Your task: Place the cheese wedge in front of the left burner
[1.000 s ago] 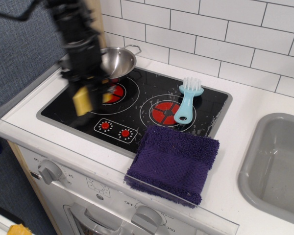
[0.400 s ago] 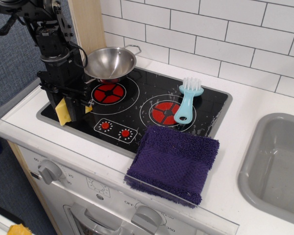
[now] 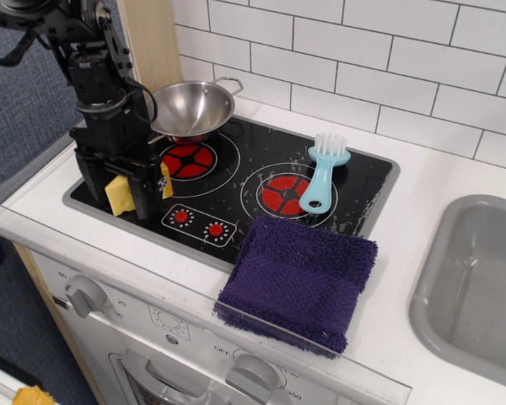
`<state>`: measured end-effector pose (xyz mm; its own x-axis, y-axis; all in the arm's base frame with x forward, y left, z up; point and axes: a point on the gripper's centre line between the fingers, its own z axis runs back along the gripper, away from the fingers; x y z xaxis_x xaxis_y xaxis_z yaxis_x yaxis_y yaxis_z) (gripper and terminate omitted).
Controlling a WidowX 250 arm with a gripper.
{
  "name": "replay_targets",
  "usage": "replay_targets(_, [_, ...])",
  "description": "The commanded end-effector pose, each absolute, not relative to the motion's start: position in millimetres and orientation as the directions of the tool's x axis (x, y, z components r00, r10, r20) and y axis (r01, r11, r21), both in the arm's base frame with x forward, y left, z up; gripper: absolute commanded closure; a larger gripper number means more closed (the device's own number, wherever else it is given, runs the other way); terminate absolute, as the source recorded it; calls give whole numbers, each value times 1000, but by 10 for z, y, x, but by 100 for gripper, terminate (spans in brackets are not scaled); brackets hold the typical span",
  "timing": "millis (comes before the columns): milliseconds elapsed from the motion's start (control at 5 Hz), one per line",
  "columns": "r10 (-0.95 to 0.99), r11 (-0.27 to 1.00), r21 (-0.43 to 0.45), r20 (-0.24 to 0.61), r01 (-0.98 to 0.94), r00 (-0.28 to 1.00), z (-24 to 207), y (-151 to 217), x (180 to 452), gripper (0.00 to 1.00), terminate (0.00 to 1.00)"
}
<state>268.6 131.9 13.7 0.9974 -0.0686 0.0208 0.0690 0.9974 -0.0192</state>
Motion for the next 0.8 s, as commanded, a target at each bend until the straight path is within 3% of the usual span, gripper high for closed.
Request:
replay_targets(0, [-56,998,-9,160,58,986,567,1297,2693,0,0])
replay_targets(600, [-58,998,-24,183,64,981,622,1192,2724,0,0])
